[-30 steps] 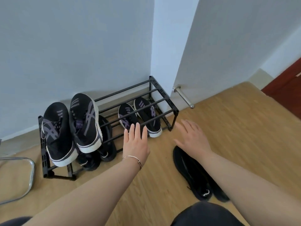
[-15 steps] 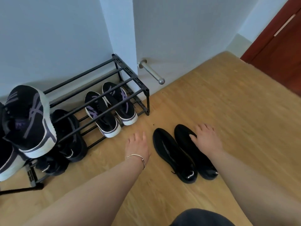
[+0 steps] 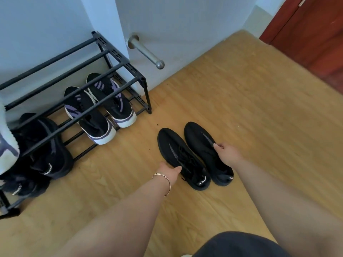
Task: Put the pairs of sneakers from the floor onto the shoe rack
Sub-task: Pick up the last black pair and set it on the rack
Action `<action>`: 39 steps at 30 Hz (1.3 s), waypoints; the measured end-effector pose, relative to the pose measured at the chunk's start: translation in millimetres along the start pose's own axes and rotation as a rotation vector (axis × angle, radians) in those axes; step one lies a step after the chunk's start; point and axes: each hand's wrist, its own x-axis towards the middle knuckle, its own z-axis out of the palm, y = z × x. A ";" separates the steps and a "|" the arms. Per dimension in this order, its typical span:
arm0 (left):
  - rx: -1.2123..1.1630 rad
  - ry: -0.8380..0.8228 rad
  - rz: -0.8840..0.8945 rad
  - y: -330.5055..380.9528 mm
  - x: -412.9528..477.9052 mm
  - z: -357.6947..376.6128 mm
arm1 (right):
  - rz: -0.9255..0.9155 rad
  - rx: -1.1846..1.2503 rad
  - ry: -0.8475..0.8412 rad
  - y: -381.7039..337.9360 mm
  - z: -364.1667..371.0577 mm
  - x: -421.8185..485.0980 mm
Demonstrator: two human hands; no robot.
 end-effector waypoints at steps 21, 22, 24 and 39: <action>-0.274 0.016 0.033 -22.2 27.0 -14.5 | 0.046 0.509 -0.285 43.6 25.3 -3.7; -0.286 0.005 0.042 -22.2 25.3 -16.2 | 0.040 0.509 -0.287 44.1 26.4 -4.7; -0.316 -0.007 0.065 -18.0 15.0 -21.3 | 0.033 0.526 -0.290 45.0 28.1 -7.5; -0.353 -0.073 0.190 9.2 -61.6 -93.0 | -0.134 0.674 -0.292 -9.0 -8.7 -79.5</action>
